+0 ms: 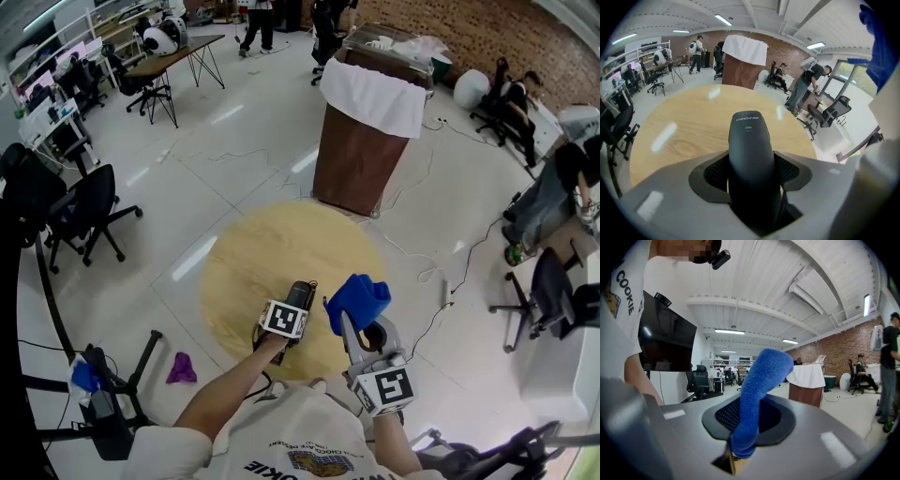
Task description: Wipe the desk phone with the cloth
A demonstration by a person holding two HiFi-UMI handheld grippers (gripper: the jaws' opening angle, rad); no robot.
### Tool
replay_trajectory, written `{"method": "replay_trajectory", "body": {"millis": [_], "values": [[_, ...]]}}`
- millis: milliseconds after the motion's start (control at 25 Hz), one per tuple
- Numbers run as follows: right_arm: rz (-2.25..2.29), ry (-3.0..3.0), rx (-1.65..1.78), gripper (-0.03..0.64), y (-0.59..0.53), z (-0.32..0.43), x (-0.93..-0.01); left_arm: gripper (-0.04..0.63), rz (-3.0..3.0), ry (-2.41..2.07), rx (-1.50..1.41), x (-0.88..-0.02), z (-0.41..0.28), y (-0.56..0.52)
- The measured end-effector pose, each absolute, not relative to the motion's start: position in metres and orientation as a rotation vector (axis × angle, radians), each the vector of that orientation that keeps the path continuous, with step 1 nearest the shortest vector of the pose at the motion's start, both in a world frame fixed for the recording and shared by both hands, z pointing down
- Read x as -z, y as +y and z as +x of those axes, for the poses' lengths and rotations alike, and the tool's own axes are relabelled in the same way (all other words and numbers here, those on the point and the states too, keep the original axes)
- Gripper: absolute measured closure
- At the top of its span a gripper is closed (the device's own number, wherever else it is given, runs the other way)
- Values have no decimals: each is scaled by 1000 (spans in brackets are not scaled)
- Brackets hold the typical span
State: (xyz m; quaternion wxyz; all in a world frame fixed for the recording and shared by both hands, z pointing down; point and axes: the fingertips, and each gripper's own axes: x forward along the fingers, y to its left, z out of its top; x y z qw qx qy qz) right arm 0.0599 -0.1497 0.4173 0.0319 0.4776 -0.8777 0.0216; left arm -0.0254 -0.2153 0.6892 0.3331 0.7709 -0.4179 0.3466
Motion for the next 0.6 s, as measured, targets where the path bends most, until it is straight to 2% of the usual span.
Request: {"method": "replay_trajectory", "body": {"millis": [280, 600], "values": [[1463, -2689, -91, 556, -149, 63, -426, 325, 1977, -1160, -1028, -705, -30, -224], [1441, -2690, -112, 557, -146, 57, -432, 319, 2039, -1192, -1003, -702, -26, -221]]}}
